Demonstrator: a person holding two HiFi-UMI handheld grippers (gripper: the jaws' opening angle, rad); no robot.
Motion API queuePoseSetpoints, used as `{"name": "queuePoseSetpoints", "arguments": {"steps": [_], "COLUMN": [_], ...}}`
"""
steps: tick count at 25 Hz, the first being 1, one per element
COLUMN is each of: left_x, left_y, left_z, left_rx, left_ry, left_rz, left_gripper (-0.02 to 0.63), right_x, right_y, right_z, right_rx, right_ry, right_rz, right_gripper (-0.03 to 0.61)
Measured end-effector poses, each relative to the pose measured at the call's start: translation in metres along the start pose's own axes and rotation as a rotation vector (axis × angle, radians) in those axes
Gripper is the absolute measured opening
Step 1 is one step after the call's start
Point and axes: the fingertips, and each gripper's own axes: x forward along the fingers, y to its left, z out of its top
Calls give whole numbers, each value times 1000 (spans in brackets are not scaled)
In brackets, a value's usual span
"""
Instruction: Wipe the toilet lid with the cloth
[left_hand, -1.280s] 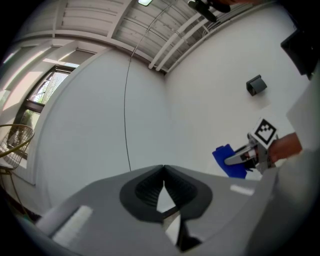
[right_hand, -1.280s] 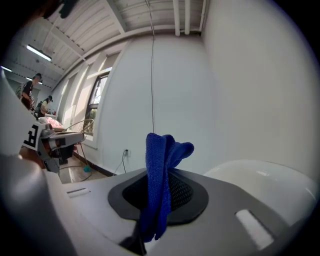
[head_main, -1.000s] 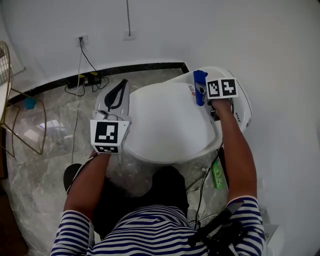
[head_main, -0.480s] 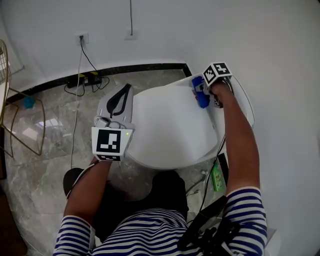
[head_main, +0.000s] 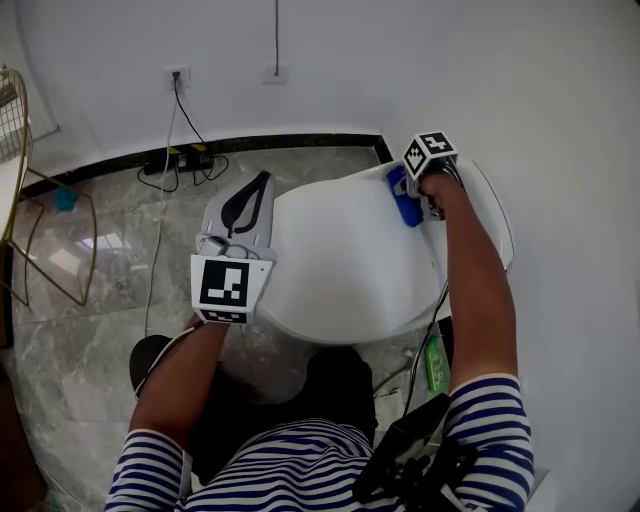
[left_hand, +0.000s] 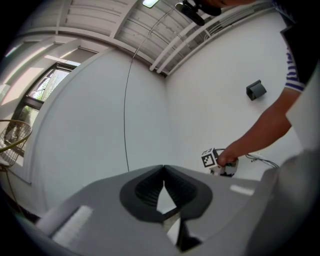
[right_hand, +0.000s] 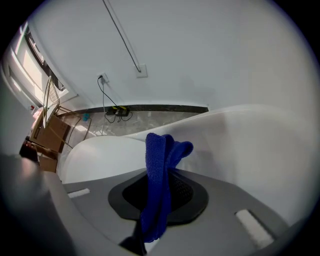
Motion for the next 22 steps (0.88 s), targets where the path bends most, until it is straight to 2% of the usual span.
{"name": "queuePoseSetpoints", "arguments": {"steps": [7, 22], "left_x": [-13, -62], "left_y": [6, 44], "left_z": [4, 25], "left_rx": [11, 23], "left_ry": [-9, -36], "left_rz": [14, 91], "left_gripper": [5, 5], "right_x": [3, 20], "right_y": [49, 209], "right_z": [4, 24], "right_rx": [-69, -310], "right_ry": [18, 54], "right_rz": [51, 123], "right_gripper": [60, 60]}}
